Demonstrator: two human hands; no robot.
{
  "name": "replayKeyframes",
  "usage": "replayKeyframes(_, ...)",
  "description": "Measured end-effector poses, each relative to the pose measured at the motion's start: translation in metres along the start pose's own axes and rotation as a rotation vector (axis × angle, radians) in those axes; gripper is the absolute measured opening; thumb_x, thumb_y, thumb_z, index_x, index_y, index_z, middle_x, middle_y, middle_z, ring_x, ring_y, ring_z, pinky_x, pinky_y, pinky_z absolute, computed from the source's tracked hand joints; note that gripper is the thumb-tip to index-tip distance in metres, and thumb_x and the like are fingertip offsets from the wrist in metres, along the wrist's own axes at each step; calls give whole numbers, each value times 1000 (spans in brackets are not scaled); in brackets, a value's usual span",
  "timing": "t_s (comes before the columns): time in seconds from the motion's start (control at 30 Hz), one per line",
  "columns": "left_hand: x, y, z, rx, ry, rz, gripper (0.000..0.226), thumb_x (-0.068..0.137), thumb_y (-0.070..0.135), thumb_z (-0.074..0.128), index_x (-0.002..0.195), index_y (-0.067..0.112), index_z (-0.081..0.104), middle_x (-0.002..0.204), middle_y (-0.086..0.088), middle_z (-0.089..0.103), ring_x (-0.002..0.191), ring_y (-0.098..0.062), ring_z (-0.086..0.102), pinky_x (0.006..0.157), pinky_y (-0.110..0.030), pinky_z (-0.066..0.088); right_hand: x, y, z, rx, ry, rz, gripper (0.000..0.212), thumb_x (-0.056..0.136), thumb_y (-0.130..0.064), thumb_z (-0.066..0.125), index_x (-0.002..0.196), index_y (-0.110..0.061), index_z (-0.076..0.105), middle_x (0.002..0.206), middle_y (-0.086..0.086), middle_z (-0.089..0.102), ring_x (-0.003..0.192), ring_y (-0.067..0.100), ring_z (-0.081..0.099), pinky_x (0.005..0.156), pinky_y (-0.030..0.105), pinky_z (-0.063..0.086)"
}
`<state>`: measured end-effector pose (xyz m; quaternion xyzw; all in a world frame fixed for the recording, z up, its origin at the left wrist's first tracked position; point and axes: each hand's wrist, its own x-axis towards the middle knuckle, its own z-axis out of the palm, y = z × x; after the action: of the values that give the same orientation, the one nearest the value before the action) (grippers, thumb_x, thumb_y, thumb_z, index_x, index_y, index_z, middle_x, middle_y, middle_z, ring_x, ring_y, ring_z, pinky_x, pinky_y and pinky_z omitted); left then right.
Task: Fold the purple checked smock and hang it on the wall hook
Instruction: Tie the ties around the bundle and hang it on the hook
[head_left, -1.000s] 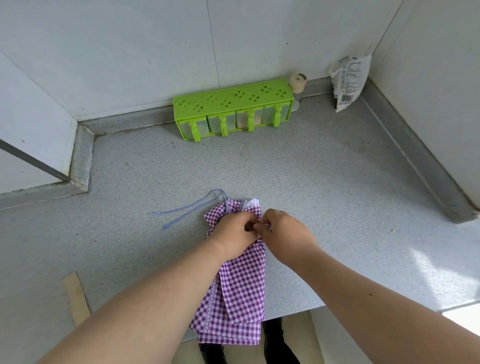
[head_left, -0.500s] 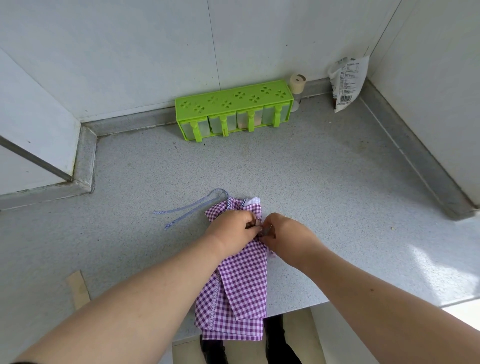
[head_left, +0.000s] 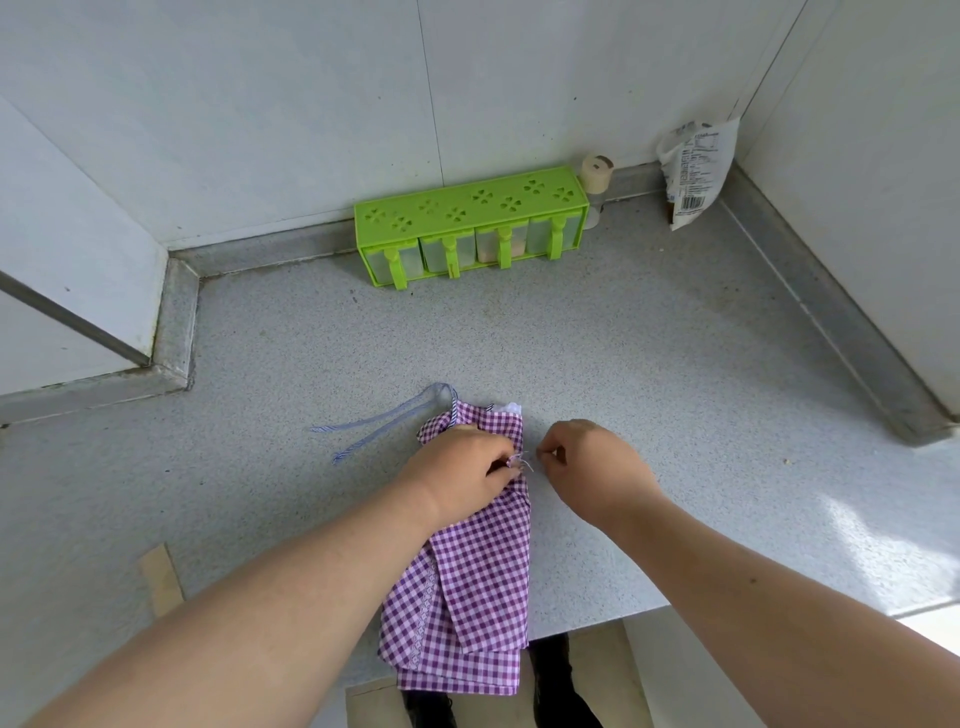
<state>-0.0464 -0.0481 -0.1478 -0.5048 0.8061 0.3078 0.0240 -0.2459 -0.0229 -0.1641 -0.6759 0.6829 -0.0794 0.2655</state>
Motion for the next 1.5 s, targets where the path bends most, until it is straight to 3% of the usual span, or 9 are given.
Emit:
replayKeyframes(0.2, 4, 4, 0, 9, 37, -43, 22, 103, 36, 62, 87, 20, 61, 82, 8, 61, 75, -11, 60, 67, -29, 46, 4, -12, 2, 99, 90, -27, 6, 95, -33, 69, 96, -27, 66, 91, -13, 62, 79, 8, 61, 65, 24, 53)
replayKeyframes(0.47, 4, 4, 0, -61, 43, -78, 17, 103, 32, 60, 88, 25, 59, 84, 9, 65, 75, -10, 64, 70, -34, 54, 0, -14, 12, 175, 25, -171, 23, 94, -12, 64, 107, -25, 77, 100, -10, 67, 87, 9, 64, 72, 16, 50)
replayKeyframes(0.57, 5, 4, 1, -85, 48, -107, 16, 104, 34, 60, 91, 25, 62, 86, 10, 66, 77, -7, 64, 69, -29, 48, -5, -12, 13, 256, 3, -49, 18, 93, -20, 65, 106, -32, 65, 99, -20, 65, 86, -1, 62, 69, 11, 45)
replayKeyframes(0.67, 4, 3, 2, -102, 46, -115, 15, 105, 36, 60, 93, 26, 62, 87, 12, 65, 77, -4, 62, 63, -23, 41, -6, -11, 20, 344, 11, -9, 17, 90, -22, 69, 102, -35, 68, 99, -21, 64, 88, -4, 61, 72, 11, 47)
replayKeyframes(0.9, 2, 2, -1, -124, 75, -114, 13, 106, 36, 59, 100, 25, 64, 84, 14, 62, 71, 1, 56, 63, -21, 40, -9, -16, 26, 580, 46, 104, 17, 90, -27, 75, 103, -35, 70, 93, -18, 72, 82, -1, 68, 73, 23, 59)
replayKeyframes(1.1, 0, 2, -5, -108, 36, -99, 14, 107, 36, 58, 103, 24, 63, 87, 10, 65, 70, -3, 59, 63, -25, 46, -11, -15, 41, 494, 121, -35, 19, 94, -19, 74, 111, -28, 78, 105, -16, 63, 93, -5, 61, 75, 13, 52)
replayKeyframes(1.33, -5, 0, -7, -143, 23, -120, 17, 107, 39, 58, 102, 24, 63, 90, 9, 64, 74, -6, 61, 66, -28, 49, -4, -12, 32, 439, -58, -77, 19, 103, -30, 63, 118, -32, 75, 103, -12, 59, 88, 3, 60, 76, 16, 46)
replayKeyframes(1.43, -6, -1, -6, -216, 29, -157, 14, 105, 40, 60, 104, 27, 65, 93, 10, 68, 82, -6, 65, 79, -33, 57, 5, -13, 24, 499, -267, -31, 18, 105, -30, 58, 105, -42, 72, 105, -7, 53, 94, 8, 57, 82, 20, 40)
replayKeyframes(1.5, -7, -1, -6, -246, 19, -171, 13, 105, 39, 60, 104, 28, 66, 93, 10, 69, 85, -6, 66, 84, -35, 58, 12, -17, 16, 519, -396, 2, 21, 103, -29, 56, 92, -37, 72, 109, -2, 51, 101, 15, 54, 88, 26, 41)
